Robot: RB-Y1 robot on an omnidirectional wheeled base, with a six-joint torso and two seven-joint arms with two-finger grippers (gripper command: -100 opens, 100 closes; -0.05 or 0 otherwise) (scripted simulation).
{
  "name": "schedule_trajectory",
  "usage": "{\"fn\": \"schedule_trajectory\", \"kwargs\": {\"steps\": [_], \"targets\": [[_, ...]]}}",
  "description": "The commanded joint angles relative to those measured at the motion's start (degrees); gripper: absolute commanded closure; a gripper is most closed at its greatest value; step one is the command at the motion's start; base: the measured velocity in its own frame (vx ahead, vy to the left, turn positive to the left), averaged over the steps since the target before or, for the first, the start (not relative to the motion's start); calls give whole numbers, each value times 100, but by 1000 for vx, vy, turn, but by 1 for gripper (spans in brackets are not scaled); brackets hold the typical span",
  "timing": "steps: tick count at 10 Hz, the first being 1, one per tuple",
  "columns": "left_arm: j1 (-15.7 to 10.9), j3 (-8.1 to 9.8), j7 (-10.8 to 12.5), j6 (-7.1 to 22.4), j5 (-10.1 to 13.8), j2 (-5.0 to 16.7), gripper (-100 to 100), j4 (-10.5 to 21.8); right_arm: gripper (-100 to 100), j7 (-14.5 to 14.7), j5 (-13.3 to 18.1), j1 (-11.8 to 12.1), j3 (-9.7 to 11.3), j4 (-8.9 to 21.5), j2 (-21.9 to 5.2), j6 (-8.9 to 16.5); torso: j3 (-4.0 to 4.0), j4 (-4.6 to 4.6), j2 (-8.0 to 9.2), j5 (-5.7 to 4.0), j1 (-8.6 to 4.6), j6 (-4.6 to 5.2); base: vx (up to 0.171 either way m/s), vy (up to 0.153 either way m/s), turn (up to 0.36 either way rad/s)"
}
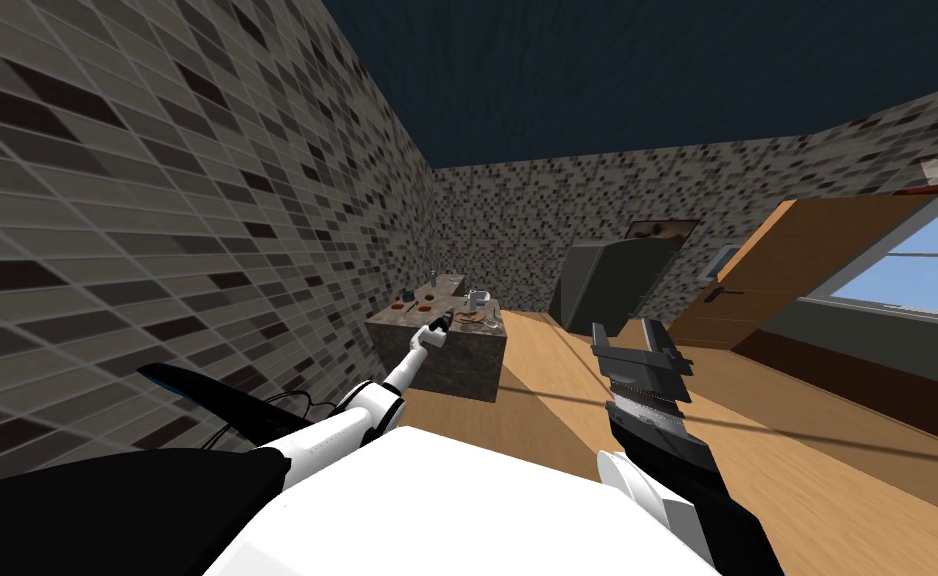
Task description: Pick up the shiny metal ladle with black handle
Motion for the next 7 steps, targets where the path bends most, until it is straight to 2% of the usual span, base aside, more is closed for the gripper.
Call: {"fn": "schedule_trajectory", "kwargs": {"steps": [1, 2, 3, 4, 5, 6, 7], "targets": [[-286, -19, 44, 286, 55, -1, -100, 286, 0, 0, 0, 0, 0, 0, 0, 0, 0, 0, 0, 0, 0, 0, 9, -60, 29], [-301, -19, 44, 323, 55, -1, -100, 427, 0, 0, 0, 0, 0, 0, 0, 0, 0, 0, -1, -1, -4, 0, 8, -54, 17], [-543, -25, 87, 518, 85, -22, -100, 655, 0, 0, 0, 0, 0, 0, 0, 0, -1, 0, -1, 0, -1, 0, 4, -61, 28], [-561, -25, 87, 586, 85, -22, -100, 740, 0, 0, 0, 0, 0, 0, 0, 0, 0, 0, -1, -1, -4, 1, 6, -50, 16], [-812, -31, 132, 792, 114, -46, -100, 962, 0, 0, 0, 0, 0, 0, 0, 0, 0, 0, 0, 0, 0, 0, 13, -70, 29], [-812, -31, 132, 841, 114, -46, -100, 1042, 0, 0, 0, 0, 0, 0, 0, 0, -1, 0, -3, -1, -8, 0, 9, -67, 17], [-1056, -37, 180, 1032, 143, -72, -100, 1320, 0, 0, 0, 0, 0, 0, 0, 0, -1, -1, -1, -2, -6, 0, 23, -86, 27]]}}
